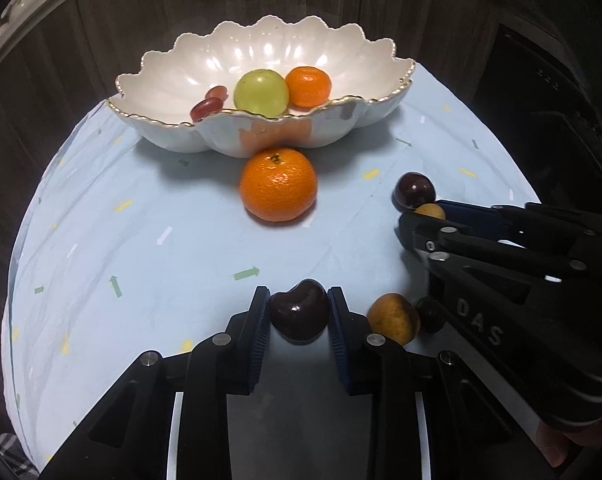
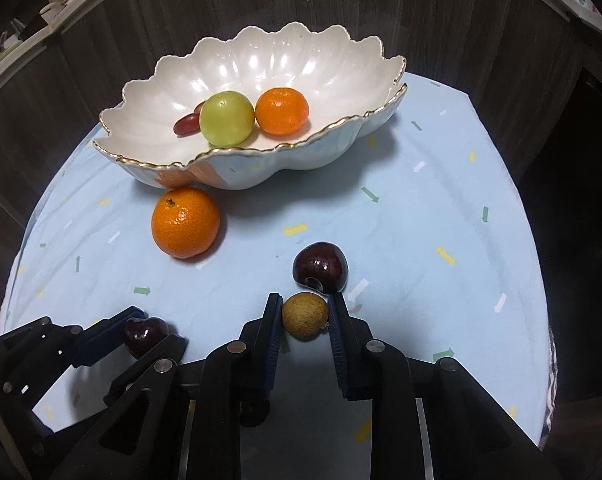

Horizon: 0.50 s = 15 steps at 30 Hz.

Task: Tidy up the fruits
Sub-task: 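Carry the cherry in the left gripper and brown fruit in the right gripper over the bowl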

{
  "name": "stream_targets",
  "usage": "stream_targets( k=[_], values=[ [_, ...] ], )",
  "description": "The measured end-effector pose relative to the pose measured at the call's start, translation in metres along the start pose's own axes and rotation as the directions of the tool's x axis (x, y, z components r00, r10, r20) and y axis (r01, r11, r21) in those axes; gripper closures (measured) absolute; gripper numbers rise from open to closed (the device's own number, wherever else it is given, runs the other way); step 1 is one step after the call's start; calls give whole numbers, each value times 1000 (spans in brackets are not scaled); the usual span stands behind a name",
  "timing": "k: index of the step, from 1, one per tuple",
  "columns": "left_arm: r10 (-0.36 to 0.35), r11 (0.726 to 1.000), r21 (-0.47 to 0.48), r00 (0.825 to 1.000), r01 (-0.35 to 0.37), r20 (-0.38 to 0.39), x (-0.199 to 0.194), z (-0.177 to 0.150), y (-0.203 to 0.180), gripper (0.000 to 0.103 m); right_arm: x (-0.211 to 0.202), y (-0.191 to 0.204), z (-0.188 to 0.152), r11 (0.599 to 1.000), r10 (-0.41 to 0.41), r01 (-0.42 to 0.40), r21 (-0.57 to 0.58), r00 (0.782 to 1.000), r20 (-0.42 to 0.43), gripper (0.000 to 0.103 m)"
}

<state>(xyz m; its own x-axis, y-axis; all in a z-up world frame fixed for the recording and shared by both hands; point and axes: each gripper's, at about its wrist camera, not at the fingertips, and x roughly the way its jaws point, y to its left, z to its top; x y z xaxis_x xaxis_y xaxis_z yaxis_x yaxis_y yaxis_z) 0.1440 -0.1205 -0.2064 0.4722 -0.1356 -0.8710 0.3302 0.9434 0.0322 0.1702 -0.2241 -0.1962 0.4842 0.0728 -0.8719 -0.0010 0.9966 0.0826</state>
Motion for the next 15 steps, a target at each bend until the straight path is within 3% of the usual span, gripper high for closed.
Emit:
stream_targets(
  k=[15],
  values=[
    [33, 999, -34, 998, -31, 58, -32, 19, 14, 74, -29, -2, 5, 1000, -1, 1, 12, 999, 52, 79]
  ],
)
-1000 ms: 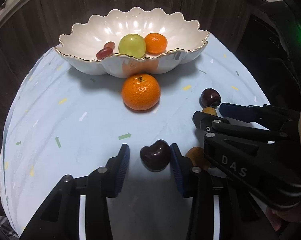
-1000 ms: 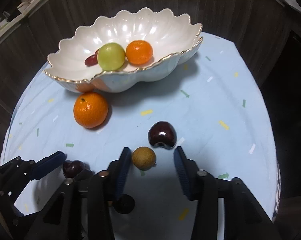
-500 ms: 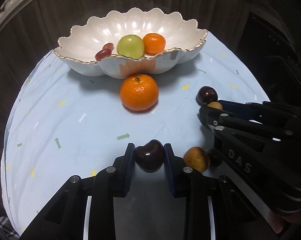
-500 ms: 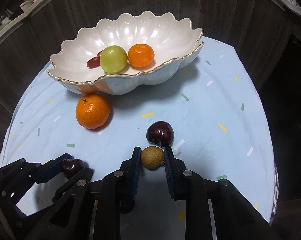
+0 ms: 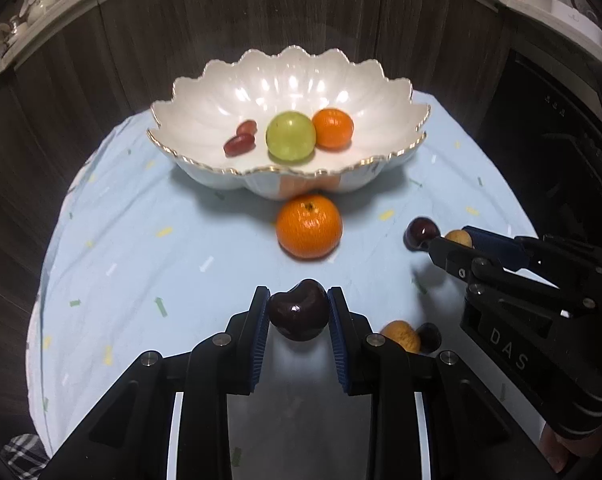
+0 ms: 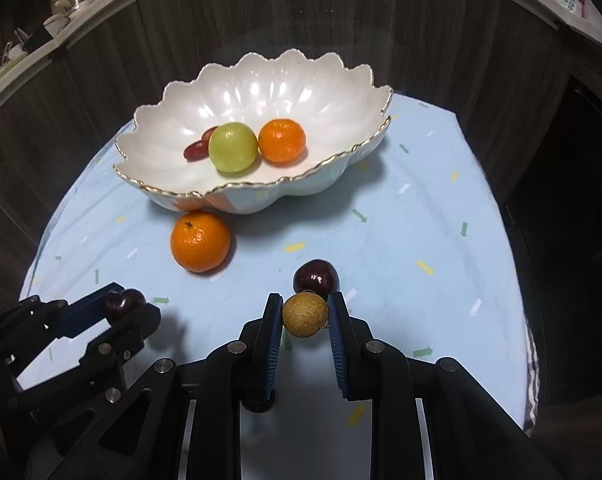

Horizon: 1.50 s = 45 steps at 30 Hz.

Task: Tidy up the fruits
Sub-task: 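Carry the cherry in the left gripper and brown fruit in the right gripper over the bowl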

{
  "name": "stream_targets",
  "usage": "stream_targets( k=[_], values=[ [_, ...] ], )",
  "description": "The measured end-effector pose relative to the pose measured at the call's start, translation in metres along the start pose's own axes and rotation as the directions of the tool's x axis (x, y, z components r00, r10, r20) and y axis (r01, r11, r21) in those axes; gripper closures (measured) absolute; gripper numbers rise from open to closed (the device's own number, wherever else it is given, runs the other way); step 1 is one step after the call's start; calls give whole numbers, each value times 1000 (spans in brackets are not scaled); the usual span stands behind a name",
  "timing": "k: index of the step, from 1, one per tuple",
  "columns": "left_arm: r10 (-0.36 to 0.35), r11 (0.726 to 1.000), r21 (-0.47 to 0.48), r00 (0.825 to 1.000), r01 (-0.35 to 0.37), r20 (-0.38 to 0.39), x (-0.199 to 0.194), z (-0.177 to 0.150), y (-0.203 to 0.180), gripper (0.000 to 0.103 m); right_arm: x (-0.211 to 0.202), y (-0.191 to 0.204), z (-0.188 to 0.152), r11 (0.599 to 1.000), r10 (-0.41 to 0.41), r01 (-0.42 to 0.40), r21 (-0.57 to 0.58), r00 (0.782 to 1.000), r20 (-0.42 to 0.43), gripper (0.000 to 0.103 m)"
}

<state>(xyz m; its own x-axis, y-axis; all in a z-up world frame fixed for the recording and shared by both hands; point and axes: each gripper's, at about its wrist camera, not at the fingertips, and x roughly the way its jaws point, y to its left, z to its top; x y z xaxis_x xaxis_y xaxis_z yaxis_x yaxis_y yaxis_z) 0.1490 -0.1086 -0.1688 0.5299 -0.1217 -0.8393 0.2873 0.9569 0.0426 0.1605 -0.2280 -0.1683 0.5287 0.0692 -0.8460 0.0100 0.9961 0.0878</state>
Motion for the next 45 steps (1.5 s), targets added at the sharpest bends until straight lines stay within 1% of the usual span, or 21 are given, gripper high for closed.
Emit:
stream_targets(
  k=[10, 17, 26, 33, 45],
  values=[
    [17, 1000, -8, 998, -17, 62, -24, 23, 6, 74, -28, 0, 13, 1000, -8, 7, 15, 999, 52, 79],
    [29, 999, -21, 997, -28, 75, -34, 40, 12, 74, -44, 5, 30, 1000, -12, 11, 4, 995, 98, 79],
    [30, 999, -31, 992, -27, 121, -46, 67, 20, 74, -60, 6, 54, 1000, -26, 26, -1, 989, 149, 79],
    [33, 999, -31, 988, -29, 151, -51, 88, 25, 74, -65, 6, 71, 999, -32, 32, 0, 984, 178, 79],
    [41, 999, -35, 985, -36, 165, -41, 113, 30, 74, -58, 0, 98, 999, -37, 37, 4, 979, 199, 79]
  ],
)
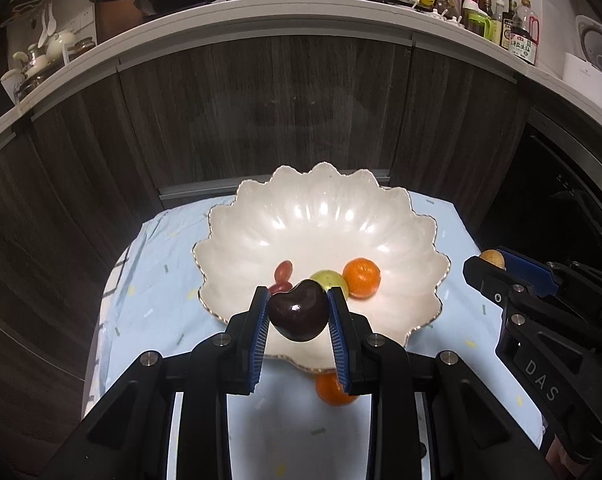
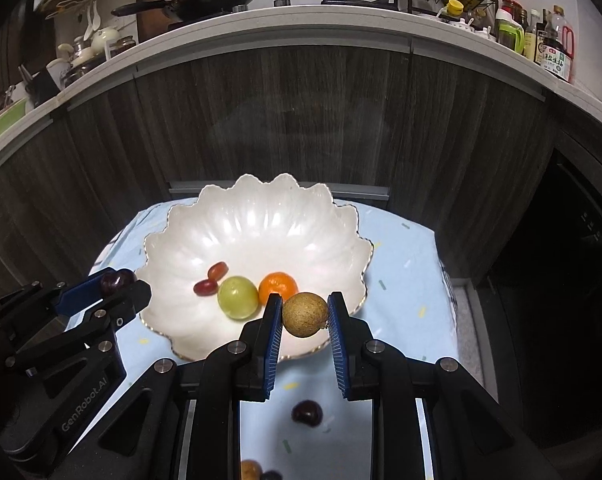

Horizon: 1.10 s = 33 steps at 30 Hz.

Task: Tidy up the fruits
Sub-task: 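Carry the cherry in the left gripper and brown fruit in the right gripper over the bowl, then open both grippers to drop the cherry and brown fruit into the bowl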

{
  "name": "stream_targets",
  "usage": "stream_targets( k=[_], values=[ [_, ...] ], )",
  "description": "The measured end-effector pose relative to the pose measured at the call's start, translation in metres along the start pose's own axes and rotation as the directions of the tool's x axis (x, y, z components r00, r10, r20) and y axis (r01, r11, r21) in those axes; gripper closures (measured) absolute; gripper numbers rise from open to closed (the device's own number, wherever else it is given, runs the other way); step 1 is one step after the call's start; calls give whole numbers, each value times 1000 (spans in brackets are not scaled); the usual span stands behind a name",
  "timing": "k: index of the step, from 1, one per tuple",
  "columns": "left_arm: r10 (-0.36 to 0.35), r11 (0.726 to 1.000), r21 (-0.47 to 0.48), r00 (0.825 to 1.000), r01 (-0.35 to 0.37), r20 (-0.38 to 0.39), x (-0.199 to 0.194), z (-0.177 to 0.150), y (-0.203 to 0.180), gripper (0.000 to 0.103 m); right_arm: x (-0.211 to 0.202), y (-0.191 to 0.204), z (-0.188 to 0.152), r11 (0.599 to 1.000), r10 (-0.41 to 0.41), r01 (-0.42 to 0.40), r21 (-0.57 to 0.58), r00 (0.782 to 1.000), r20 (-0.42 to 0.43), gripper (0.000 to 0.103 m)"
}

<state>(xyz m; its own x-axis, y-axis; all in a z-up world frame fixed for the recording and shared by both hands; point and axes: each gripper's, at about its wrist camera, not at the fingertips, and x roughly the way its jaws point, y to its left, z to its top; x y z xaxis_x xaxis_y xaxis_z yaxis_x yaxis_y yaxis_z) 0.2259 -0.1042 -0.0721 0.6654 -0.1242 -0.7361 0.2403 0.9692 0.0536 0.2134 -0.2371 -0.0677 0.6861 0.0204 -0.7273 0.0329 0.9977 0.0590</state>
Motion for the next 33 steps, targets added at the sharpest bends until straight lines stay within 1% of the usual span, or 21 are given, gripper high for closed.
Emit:
stream_targets(
  k=[9, 15, 25, 33],
  values=[
    [7, 1000, -8, 1000, -7, -7, 19, 13, 6, 74, 20, -2, 12, 1000, 2, -2, 9, 1000, -5, 79],
    [4, 1000, -17, 1000, -4, 3, 32, 18, 12, 74, 31, -1, 19, 1000, 0, 0, 11, 1000, -9, 79],
    [32, 999, -21, 999, -32, -14, 61, 33, 22, 74, 58, -5, 27, 1000, -24, 24, 20, 999, -30, 79],
    [48, 999, -12, 999, -49, -23, 75, 37, 24, 74, 76, -10, 29, 999, -35, 37, 32, 998, -43, 79]
  ],
)
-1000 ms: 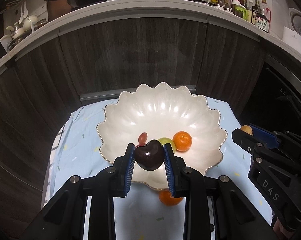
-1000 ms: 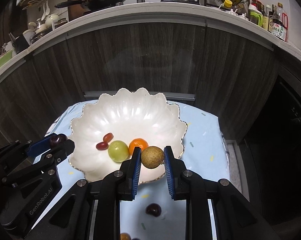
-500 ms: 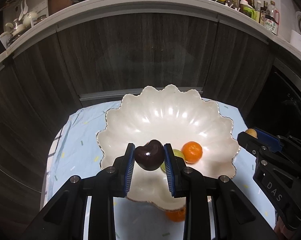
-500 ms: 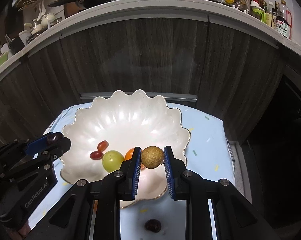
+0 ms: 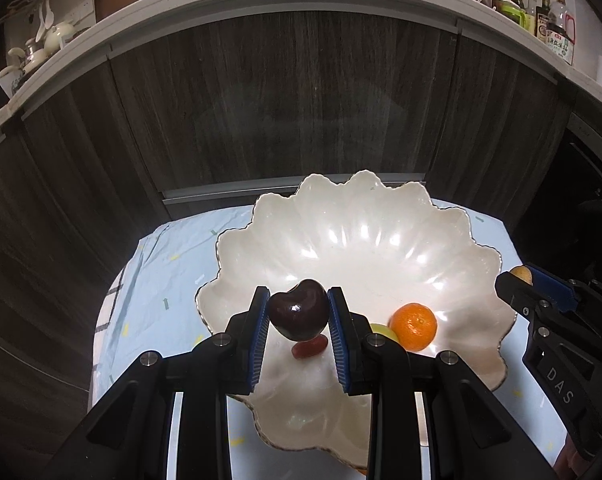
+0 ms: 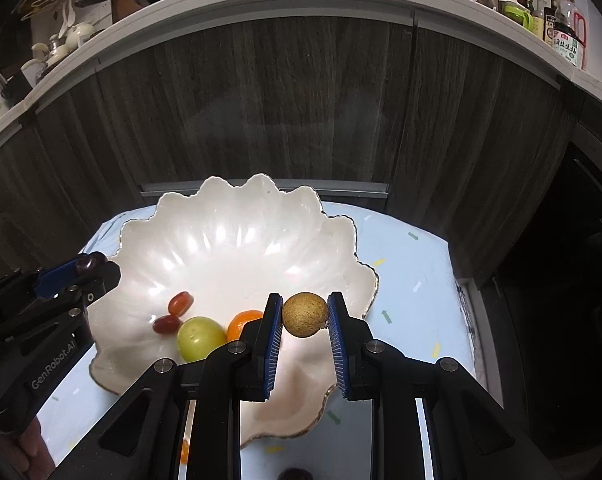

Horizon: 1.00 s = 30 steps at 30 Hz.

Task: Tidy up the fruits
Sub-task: 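Open both grippers to drop the cherry and brown fruit into the bowl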

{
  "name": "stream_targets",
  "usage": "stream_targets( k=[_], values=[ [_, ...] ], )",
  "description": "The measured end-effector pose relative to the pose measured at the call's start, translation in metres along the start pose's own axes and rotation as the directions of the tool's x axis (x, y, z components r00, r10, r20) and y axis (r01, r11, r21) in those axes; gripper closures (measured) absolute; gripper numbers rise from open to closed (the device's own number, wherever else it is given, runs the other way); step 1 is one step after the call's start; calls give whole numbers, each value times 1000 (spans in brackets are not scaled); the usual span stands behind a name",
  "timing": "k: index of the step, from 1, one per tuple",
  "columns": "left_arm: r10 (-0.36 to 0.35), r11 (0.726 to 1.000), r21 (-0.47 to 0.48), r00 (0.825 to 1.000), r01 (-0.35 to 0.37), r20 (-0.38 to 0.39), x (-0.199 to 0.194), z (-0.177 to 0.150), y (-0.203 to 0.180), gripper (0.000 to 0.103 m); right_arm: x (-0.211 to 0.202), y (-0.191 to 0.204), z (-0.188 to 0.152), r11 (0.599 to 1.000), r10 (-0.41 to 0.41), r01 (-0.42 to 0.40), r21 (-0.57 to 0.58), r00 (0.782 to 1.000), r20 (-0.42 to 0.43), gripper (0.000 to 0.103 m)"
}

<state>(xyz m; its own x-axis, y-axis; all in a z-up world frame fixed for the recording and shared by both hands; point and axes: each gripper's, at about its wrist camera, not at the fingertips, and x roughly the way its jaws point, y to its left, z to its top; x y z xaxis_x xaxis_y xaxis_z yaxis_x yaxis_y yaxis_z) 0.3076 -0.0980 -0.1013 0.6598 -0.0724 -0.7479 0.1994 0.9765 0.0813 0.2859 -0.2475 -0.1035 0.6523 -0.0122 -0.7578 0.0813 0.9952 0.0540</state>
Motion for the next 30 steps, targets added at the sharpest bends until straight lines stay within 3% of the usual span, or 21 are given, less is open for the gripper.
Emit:
stream_targets(
  k=[18, 19, 20, 21, 22, 26, 30],
  values=[
    [5, 1000, -5, 998, -5, -62, 18, 0, 6, 73, 17, 5, 4, 1000, -21, 21, -18, 1000, -11, 78],
    [3, 1000, -6, 998, -3, -65, 17, -1, 6, 72, 16, 6, 4, 1000, -20, 20, -17, 1000, -9, 77],
    [1, 1000, -8, 998, -2, -65, 17, -1, 6, 65, 16, 6, 4, 1000, -21, 21, -17, 1000, -9, 76],
    [5, 1000, -8, 998, -5, -60, 15, -1, 6, 54, 16, 6, 4, 1000, -22, 22, -17, 1000, -8, 74],
    [9, 1000, -9, 999, -10, -54, 14, -1, 6, 51, 14, 6, 4, 1000, -21, 21, -15, 1000, -5, 71],
    [16, 1000, -14, 999, -16, -42, 7, 0, 7, 47, 10, 4, 5, 1000, -25, 25, -12, 1000, 9, 63],
    [25, 1000, -14, 999, -25, -25, -1, 2, 6, 36, 4, 1, 5, 1000, -31, 31, 1, 999, 26, 39]
  ],
)
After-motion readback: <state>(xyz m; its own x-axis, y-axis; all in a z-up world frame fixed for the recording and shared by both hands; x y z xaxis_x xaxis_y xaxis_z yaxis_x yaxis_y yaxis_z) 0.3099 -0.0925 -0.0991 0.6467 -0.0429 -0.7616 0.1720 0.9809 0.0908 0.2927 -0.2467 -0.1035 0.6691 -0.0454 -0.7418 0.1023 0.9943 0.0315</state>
